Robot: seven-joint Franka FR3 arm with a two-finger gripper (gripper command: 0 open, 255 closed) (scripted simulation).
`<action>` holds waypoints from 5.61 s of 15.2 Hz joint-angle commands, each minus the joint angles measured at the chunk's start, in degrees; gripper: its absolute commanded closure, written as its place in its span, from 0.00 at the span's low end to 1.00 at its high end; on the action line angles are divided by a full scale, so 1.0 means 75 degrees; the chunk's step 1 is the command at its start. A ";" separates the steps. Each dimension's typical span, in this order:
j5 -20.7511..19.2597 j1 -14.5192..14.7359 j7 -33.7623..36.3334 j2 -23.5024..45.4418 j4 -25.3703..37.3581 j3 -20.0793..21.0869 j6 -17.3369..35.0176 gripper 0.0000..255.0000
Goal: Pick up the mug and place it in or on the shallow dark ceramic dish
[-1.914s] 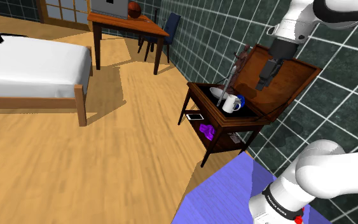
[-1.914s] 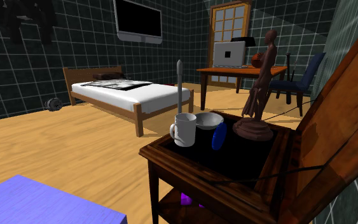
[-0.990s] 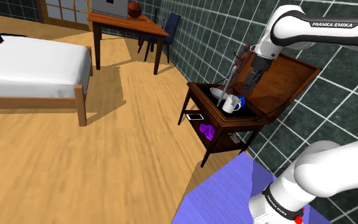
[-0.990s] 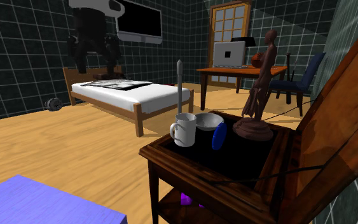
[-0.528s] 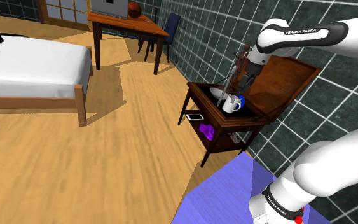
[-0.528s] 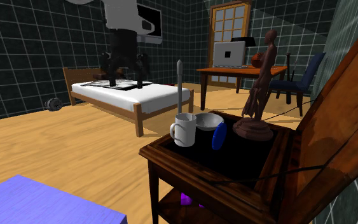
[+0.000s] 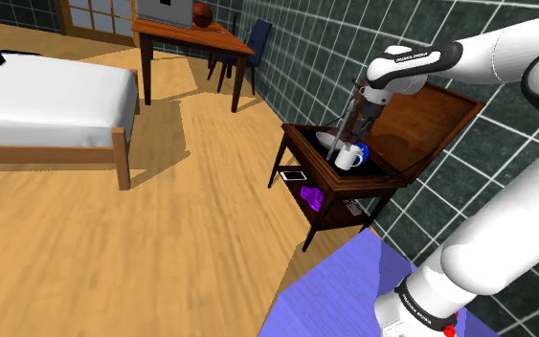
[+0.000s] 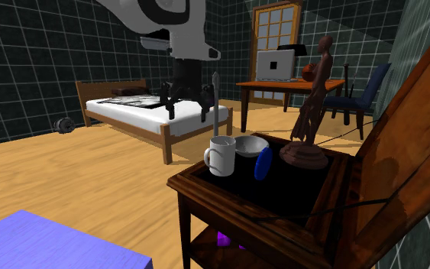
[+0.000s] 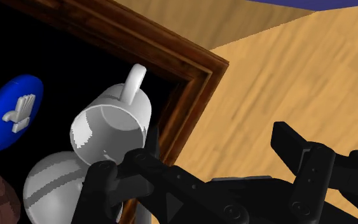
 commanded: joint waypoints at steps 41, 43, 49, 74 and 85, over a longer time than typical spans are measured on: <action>0.0807 -0.0402 -0.0997 0.1774 0.1458 -0.0253 0.0110 1.00; 0.0768 -0.0395 -0.0971 0.1706 0.1586 -0.0262 -0.0078 1.00; 0.0675 -0.0380 -0.0909 0.1542 0.2015 -0.0280 -0.0652 1.00; 0.2097 -0.1660 -0.1146 0.5501 0.8200 0.0043 -0.3104 1.00; 0.2091 -0.1413 -0.1247 0.5376 0.6819 0.0041 -0.1886 1.00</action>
